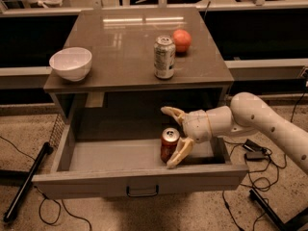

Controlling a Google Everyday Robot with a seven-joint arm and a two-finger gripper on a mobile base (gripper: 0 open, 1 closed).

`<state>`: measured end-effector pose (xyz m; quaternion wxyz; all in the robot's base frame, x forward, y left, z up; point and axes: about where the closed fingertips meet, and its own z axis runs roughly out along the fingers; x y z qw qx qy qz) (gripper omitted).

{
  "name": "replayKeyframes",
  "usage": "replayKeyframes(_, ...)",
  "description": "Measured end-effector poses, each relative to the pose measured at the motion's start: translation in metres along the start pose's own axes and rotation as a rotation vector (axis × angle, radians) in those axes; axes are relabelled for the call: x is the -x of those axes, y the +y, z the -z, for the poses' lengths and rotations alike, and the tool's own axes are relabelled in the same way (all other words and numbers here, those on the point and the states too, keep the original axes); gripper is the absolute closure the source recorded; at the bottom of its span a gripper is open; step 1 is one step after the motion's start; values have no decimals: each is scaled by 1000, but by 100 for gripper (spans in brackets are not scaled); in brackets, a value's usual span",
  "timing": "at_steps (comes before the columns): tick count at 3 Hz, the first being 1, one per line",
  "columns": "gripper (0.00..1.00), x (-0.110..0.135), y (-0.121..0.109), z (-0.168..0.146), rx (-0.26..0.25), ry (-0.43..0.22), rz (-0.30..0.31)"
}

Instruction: Place coke can into top drawer

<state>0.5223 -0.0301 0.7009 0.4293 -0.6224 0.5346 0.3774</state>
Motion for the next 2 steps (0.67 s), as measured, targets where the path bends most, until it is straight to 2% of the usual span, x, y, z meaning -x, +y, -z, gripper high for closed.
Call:
replayKeyframes(1,0,43,5,15,-15,-23,71)
replayKeyframes(2,0,87,11,36,-66,-21,88)
